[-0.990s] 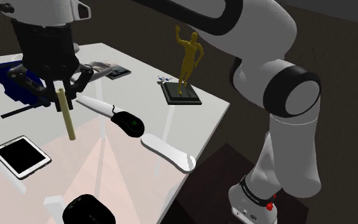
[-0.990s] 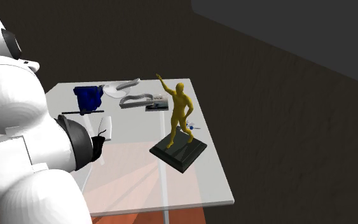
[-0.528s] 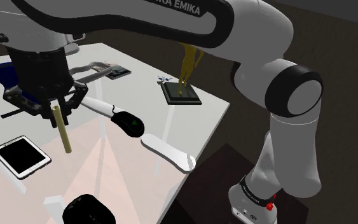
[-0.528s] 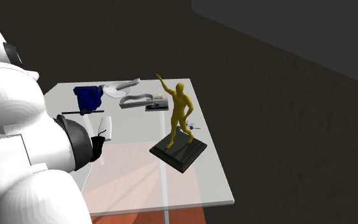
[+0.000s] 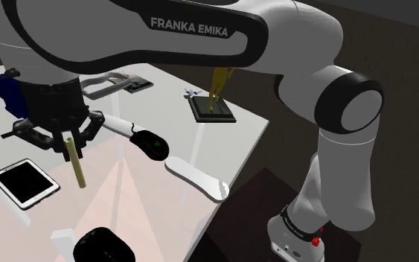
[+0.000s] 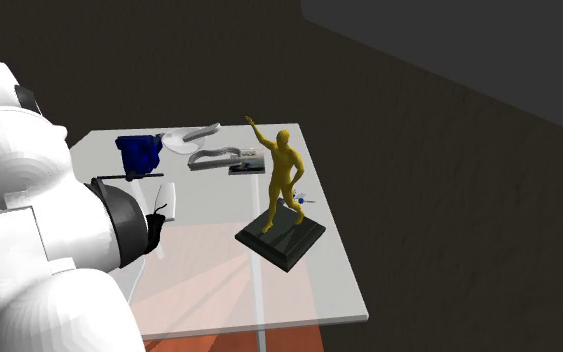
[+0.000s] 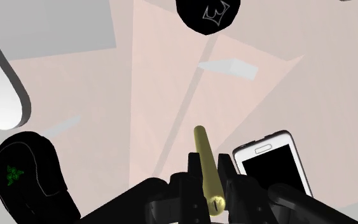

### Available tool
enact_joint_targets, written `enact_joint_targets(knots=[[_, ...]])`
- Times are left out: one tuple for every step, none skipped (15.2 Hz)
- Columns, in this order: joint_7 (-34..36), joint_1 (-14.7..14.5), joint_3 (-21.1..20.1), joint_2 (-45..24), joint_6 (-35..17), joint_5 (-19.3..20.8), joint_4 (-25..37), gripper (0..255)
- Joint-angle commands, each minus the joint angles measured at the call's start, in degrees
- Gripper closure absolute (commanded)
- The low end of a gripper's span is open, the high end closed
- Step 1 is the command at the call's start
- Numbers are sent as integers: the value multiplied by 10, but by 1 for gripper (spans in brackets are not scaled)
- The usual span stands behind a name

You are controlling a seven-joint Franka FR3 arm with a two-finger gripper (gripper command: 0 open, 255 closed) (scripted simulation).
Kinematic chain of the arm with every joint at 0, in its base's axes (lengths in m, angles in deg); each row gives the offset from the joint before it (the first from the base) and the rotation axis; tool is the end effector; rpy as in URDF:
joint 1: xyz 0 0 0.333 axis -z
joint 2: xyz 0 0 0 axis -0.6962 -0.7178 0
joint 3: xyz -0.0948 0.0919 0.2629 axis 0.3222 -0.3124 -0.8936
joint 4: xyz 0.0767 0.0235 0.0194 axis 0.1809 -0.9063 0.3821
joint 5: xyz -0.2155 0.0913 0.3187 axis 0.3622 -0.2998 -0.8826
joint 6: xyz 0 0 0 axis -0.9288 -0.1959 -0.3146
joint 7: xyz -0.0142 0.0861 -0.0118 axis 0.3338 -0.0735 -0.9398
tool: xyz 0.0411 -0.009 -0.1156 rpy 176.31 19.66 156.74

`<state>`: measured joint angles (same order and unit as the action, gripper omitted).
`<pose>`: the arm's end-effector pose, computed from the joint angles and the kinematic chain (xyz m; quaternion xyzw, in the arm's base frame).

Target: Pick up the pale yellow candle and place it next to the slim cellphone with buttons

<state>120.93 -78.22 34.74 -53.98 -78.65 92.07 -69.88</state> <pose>0.4256 0.5293 0.4989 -0.9971 0.0734 0.0188 0.0056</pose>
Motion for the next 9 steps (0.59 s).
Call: enact_joint_targets(knots=[[0,0,0,1,-2,0,-2,255],[0,0,0,0,-2,0,-2,255],[0,0,0,0,-2,0,-2,255],[0,0,0,0,-2,0,-2,255],[0,0,0,0,-2,0,-2,255],[0,0,0,0,-2,0,-2,0],[0,0,0,0,-2,0,-2,0],[0,0,0,0,-2,0,-2,0],[0,0,0,0,-2,0,-2,0]])
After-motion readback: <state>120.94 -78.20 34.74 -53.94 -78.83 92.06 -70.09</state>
